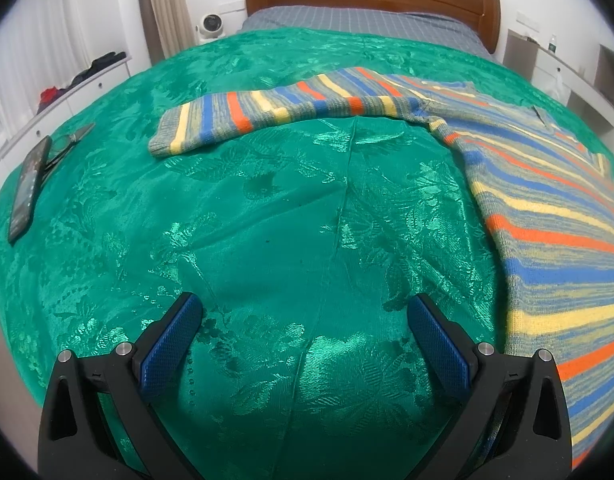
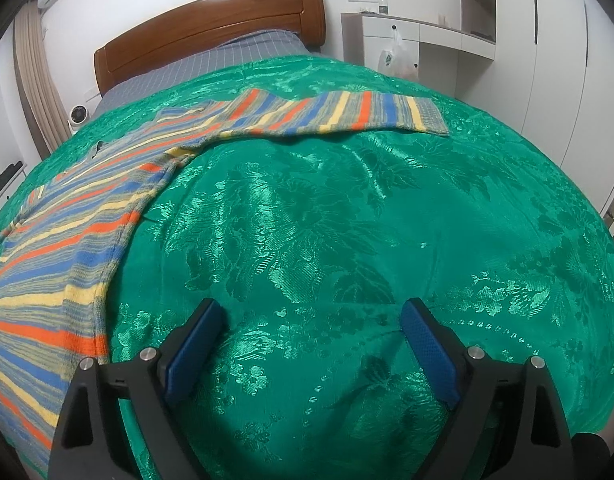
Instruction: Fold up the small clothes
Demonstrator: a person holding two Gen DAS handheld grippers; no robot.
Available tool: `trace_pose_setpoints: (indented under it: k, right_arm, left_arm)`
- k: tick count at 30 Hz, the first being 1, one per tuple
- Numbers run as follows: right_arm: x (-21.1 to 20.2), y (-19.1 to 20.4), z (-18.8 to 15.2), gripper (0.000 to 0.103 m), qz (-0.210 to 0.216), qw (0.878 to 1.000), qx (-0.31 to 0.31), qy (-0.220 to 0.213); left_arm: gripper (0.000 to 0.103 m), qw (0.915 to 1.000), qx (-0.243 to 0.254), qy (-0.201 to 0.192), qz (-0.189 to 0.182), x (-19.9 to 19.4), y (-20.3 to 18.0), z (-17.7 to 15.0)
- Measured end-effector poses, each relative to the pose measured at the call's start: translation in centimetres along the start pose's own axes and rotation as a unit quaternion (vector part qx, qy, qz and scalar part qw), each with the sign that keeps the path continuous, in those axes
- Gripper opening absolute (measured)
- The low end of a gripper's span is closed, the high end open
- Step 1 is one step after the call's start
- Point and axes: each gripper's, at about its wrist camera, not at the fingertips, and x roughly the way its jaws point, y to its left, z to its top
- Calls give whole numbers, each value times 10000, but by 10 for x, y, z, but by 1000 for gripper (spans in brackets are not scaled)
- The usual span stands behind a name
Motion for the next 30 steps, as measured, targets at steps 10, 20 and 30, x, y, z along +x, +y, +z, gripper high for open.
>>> trace_pose_setpoints:
  k: [10,20,30]
  right_arm:
    - [1,1,0,93,0,10000,-10,-7]
    - [0,1,-1,93,-6,10000,-6,-9]
    - [0,1,-1,93,-7,10000,-7,-11]
  left_arm:
    - [103,10000,4,-20,14,0,-1,0]
    - [103,10000,6,-18,9,1,-1,0]
    - [103,10000,9,-24,13,1,-1,0]
